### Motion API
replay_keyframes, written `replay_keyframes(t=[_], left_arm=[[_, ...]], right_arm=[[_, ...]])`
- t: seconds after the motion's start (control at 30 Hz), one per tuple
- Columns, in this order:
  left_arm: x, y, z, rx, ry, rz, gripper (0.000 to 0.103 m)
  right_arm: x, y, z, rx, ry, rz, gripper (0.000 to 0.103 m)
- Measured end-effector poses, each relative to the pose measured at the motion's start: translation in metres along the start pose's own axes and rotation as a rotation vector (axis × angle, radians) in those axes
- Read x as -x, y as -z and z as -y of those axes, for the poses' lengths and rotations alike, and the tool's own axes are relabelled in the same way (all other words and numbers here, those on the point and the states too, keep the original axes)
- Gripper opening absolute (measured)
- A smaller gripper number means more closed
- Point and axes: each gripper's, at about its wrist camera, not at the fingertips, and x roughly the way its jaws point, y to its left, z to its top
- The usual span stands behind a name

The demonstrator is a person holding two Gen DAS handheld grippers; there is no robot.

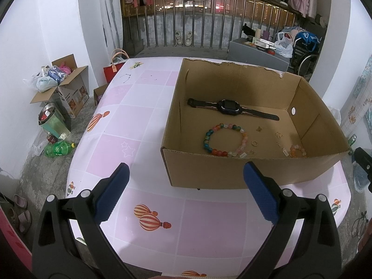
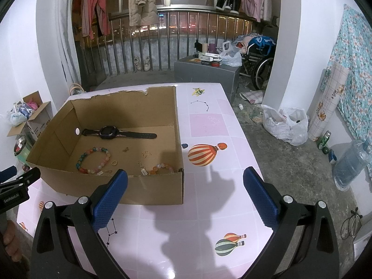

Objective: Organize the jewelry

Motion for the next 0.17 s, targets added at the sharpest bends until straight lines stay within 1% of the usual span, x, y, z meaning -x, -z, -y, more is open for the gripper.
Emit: replay_keyframes(t=[0.17], left_arm=[[0.0002, 0.0001, 0.0002, -0.001, 0.000, 0.000, 0.095]], right_arm=[[0.0000, 0.0001, -0.0006, 0.000, -0.001, -0.001, 0.097]])
